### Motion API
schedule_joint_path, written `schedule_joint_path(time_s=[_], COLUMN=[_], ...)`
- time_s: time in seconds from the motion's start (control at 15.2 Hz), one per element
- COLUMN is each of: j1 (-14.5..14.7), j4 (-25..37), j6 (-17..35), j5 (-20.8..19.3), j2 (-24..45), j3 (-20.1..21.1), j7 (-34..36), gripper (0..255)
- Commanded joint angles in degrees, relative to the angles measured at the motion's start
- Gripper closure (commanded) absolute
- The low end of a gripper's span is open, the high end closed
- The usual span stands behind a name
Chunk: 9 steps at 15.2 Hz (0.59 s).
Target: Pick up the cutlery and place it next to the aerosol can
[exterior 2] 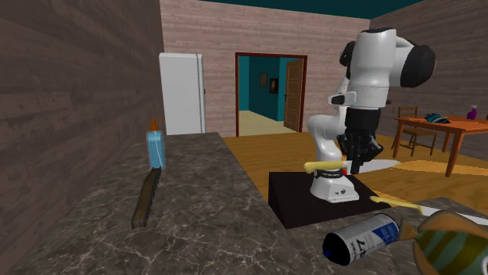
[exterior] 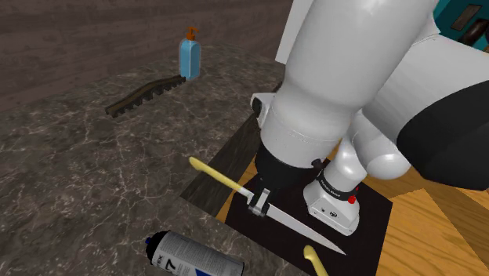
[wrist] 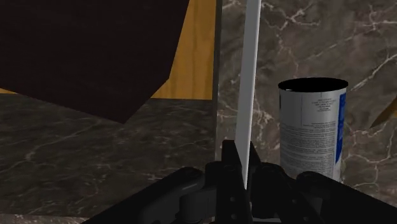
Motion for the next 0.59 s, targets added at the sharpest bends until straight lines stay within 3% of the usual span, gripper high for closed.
schedule_joint_path(time_s=[0.0, 0.53], j1=[0.7, 2.5], j4=[1.0, 6.8], j6=[-0.1, -0.5], j5=[0.8, 2.8], j2=[0.4, 3.1], j3=[2.3, 12.5], j7=[2.8, 14.8], gripper=[255, 255])
